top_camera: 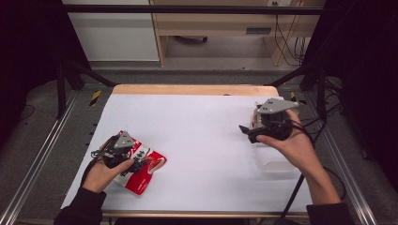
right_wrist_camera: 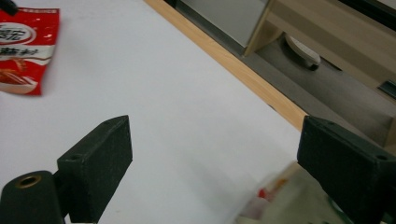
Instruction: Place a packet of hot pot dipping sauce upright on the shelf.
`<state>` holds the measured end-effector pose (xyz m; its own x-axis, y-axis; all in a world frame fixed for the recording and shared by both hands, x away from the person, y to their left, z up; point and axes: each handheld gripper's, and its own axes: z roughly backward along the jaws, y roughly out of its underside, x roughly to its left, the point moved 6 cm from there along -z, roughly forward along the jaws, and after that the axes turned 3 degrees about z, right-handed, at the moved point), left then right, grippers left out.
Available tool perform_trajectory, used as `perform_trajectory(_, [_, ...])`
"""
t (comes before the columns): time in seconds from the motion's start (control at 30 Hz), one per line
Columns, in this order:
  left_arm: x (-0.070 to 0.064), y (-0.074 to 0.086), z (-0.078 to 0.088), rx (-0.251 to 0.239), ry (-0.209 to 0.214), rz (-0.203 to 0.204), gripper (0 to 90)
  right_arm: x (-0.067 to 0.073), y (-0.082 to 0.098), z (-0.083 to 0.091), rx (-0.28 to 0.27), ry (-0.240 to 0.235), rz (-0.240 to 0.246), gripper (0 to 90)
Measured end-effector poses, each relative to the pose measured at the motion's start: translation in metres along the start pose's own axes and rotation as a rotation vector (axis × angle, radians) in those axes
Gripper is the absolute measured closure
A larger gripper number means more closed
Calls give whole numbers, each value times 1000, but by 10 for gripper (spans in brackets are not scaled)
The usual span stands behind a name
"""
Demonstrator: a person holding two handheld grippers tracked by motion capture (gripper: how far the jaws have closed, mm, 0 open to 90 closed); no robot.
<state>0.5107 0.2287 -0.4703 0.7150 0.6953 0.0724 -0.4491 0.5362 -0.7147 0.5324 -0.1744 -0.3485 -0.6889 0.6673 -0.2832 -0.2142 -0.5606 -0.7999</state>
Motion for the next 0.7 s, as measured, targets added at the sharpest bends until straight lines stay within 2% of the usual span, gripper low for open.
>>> perform_trajectory(0.17, [3, 8, 11, -9, -24, 14, 48, 34, 0, -19, -27, -52, -13, 108])
perform_trajectory(0.23, [5, 13, 19, -32, -44, 42, 46, 46, 3, -27, -27, -69, -25, 109])
perform_trajectory(0.4, [11, 26, 32, -45, -76, 69, 46, 74, 12, -46, -29, -102, -36, 108])
perform_trajectory(0.57, [21, 38, 38, -42, -109, 108, 47, 91, 20, -63, -14, -117, -59, 105])
perform_trajectory(0.63, [23, 41, 41, -40, -117, 115, 47, 95, 23, -68, -10, -112, -51, 105])
perform_trajectory(0.7, [25, 43, 43, -45, -123, 124, 47, 100, 25, -72, -7, -121, -64, 103])
